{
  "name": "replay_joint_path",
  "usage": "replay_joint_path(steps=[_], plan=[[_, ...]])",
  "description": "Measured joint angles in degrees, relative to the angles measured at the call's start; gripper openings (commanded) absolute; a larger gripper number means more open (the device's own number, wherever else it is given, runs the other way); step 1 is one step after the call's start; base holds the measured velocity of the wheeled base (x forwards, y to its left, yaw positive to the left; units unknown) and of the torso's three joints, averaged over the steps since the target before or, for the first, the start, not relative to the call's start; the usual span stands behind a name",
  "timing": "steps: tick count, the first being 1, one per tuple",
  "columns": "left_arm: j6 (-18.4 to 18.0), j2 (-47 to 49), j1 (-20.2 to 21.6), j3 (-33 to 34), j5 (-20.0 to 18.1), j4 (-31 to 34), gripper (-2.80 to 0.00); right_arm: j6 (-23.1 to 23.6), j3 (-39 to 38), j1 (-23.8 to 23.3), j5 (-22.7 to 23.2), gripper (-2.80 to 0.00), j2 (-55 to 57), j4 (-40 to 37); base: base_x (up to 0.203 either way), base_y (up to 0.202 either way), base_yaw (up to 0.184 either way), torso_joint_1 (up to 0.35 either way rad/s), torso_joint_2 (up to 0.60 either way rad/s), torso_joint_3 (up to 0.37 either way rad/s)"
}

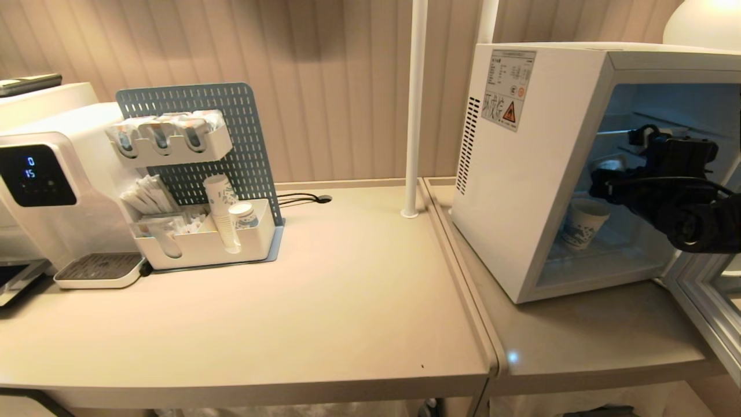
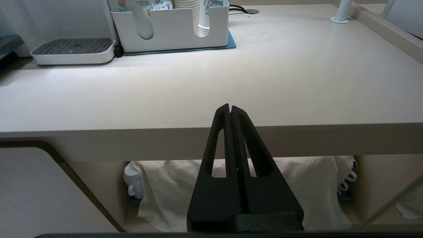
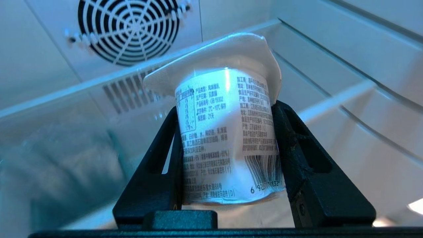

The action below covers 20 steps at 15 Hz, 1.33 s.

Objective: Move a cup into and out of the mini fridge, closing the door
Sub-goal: Put the yoghurt in the freezer

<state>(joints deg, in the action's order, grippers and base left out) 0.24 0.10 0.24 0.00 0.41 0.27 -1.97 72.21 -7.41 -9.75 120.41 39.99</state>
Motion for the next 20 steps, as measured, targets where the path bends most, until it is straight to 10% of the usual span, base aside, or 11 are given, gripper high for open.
replay_joint_path(steps=[20], plan=[[-0.1,0.0,0.0,0.0,0.0,0.1,-2.80,3.5,19.3,0.7,0.2,-2.80,15.4,-6.6,0.000,0.000,0.000,0.000,0.00,0.000]])
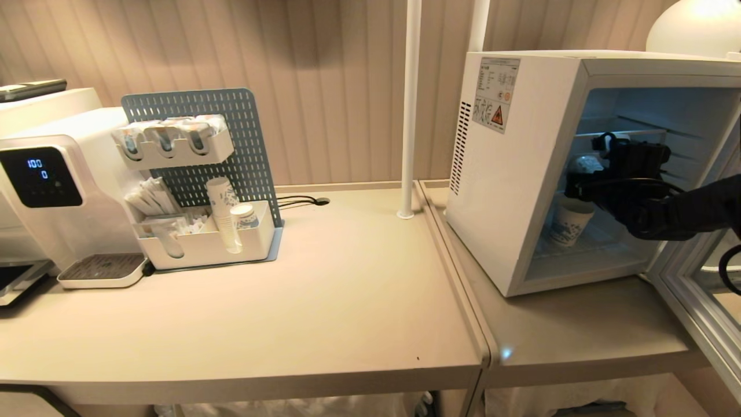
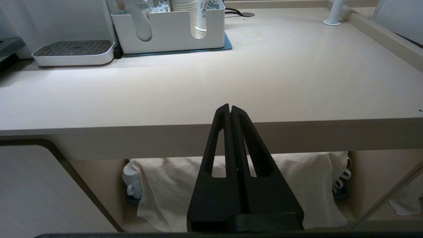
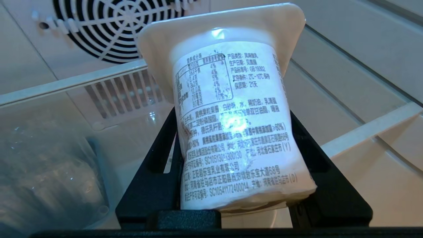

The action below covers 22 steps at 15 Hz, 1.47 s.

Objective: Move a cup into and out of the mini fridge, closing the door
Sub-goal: Put the yoghurt in the freezer

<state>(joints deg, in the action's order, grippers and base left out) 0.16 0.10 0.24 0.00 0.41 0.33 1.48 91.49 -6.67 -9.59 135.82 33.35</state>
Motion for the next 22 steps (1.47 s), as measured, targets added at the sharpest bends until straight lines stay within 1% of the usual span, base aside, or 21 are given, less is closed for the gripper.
replay_joint_path(steps=[3,4,10,13,16,22], plan=[[0.0,0.0,0.0,0.0,0.0,0.0,-2.80,-0.2,4.2,0.0,-0.2,-2.80,2.6,-1.8,0.000,0.000,0.000,0.000,0.00,0.000],[-0.1,0.0,0.0,0.0,0.0,0.0,-2.80,-0.1,4.6,0.0,-0.4,0.00,3.0,-1.9,0.000,0.000,0.000,0.000,0.00,0.000],[-0.1,0.0,0.0,0.0,0.0,0.1,-2.80,0.1,2.8,-0.4,-0.9,0.00,3.0,-1.1,0.000,0.000,0.000,0.000,0.00,0.000],[-0.1,0.0,0.0,0.0,-0.1,0.0,-2.80,-0.2,-1.3,-0.7,-0.5,0.00,0.8,-0.3,0.000,0.000,0.000,0.000,0.00,0.000],[-0.1,0.0,0.0,0.0,-0.1,0.0,-2.80,0.0,-7.2,-0.8,0.8,0.00,-2.4,3.8,0.000,0.000,0.000,0.000,0.00,0.000],[-0.1,0.0,0.0,0.0,-0.1,0.0,-2.80,0.2,-11.2,-0.7,1.1,0.00,-5.1,4.1,0.000,0.000,0.000,0.000,0.00,0.000]])
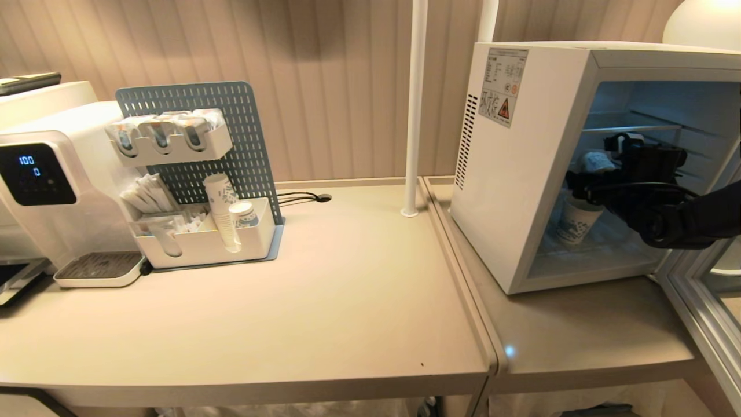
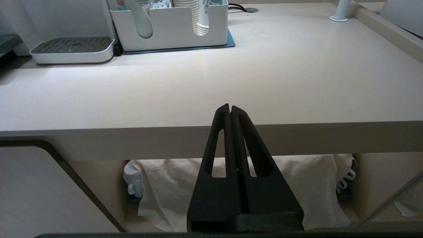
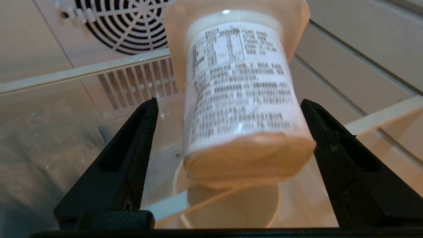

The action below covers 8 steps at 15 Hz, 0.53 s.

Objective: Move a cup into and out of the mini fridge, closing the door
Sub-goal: Put the yoghurt in the freezer

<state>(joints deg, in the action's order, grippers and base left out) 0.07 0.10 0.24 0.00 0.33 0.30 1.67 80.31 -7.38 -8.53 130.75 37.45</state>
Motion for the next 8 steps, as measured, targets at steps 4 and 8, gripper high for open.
replay_joint_path(steps=[4,8], plan=[[0.0,0.0,0.0,0.0,0.0,0.0,-2.80,0.1,-4.2,-0.3,0.2,0.00,-2.4,1.7,0.000,0.000,0.000,0.000,0.00,0.000],[0.0,0.0,0.0,0.0,0.0,0.0,-2.80,0.3,-6.4,-0.5,0.2,0.00,-4.2,2.1,0.000,0.000,0.000,0.000,0.00,0.000]])
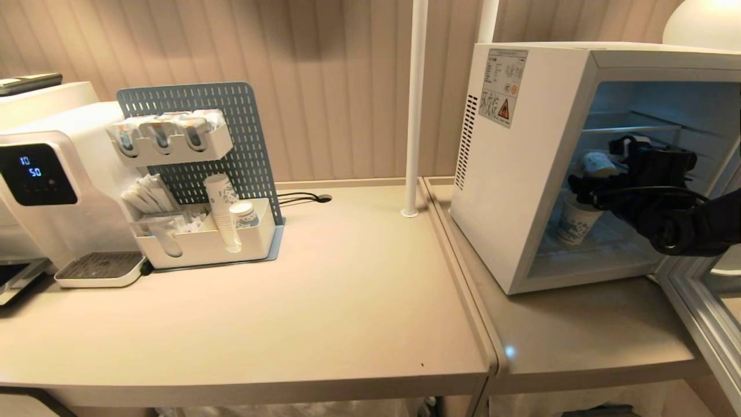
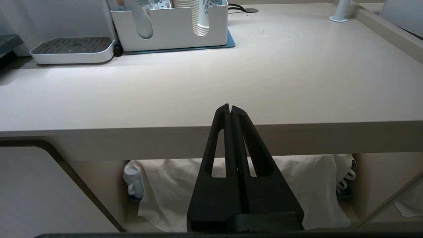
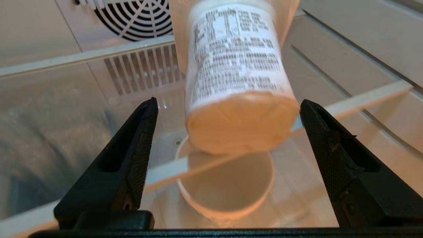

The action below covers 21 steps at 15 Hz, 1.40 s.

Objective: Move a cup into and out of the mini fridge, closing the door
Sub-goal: Put the yoghurt in the freezer

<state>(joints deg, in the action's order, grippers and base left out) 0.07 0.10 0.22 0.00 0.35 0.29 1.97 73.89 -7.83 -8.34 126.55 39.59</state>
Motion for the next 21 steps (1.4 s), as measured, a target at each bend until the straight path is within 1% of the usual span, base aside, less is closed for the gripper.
replay_joint_path(steps=[5,12,14,16,18,21], plan=[[0.1,0.0,0.0,0.0,0.1,0.0,-2.80,0.4,-2.7,-0.2,0.0,0.00,-2.7,0.4,0.000,0.000,0.000,0.000,0.01,0.001],[0.2,0.0,0.0,0.0,0.1,0.0,-2.80,0.3,-3.6,-0.2,0.0,0.00,-3.5,0.8,0.000,0.000,0.000,0.000,0.00,0.000],[0.2,0.0,0.0,0.0,0.1,0.0,-2.80,0.2,-5.1,-0.2,0.2,0.00,-4.6,1.0,0.000,0.000,0.000,0.000,0.00,0.000],[0.1,0.0,0.0,0.0,0.1,0.0,-2.80,0.1,-9.9,-0.4,2.2,0.00,-8.3,1.6,0.000,0.000,0.000,0.000,0.00,0.000],[0.2,0.0,-0.1,0.0,0.0,0.0,-2.80,0.1,-16.5,-0.6,4.2,0.00,-13.4,2.7,0.000,0.000,0.000,0.000,0.00,0.000],[0.2,0.0,0.0,0.0,0.0,-0.1,-2.80,-0.2,-27.9,-0.5,6.9,0.00,-24.6,5.7,0.000,0.000,0.000,0.000,0.00,0.000]])
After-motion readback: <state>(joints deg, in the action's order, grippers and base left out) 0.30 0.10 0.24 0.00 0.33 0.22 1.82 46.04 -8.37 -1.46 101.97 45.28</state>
